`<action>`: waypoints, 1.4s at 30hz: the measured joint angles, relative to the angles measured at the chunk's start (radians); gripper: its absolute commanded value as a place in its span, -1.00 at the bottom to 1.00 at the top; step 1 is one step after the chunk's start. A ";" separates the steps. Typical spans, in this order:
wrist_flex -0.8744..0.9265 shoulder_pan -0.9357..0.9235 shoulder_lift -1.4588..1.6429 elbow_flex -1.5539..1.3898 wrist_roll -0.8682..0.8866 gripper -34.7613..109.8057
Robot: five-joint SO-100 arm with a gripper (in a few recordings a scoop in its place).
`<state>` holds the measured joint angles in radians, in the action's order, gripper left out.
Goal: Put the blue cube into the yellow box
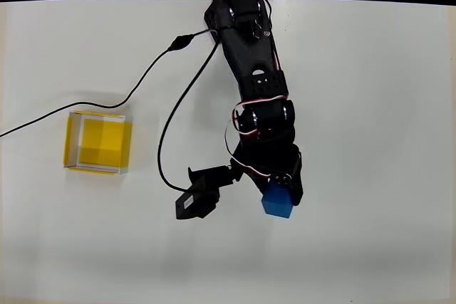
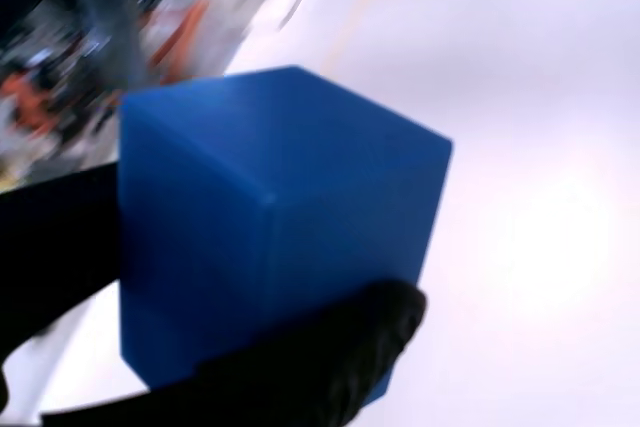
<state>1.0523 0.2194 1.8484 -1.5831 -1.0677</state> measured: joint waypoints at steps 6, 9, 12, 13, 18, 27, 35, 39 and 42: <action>-0.025 -0.241 0.193 -0.127 -0.166 -0.34; -0.040 -0.367 0.261 -0.181 -0.230 -0.34; -0.091 -0.517 0.314 -0.267 -0.290 -0.34; -0.121 -0.569 0.325 -0.302 -0.311 -0.34; -0.299 -0.815 0.330 -0.431 -0.396 -0.34; -0.594 -1.012 0.115 -0.448 -0.457 -0.34; -0.703 -1.026 -0.163 -0.350 -0.453 -0.33; -0.755 -1.026 -0.241 -0.313 -0.453 -0.33; -0.784 -1.026 -0.296 -0.304 -0.453 -0.33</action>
<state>0.2684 -0.8069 1.5524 -1.8868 -1.5202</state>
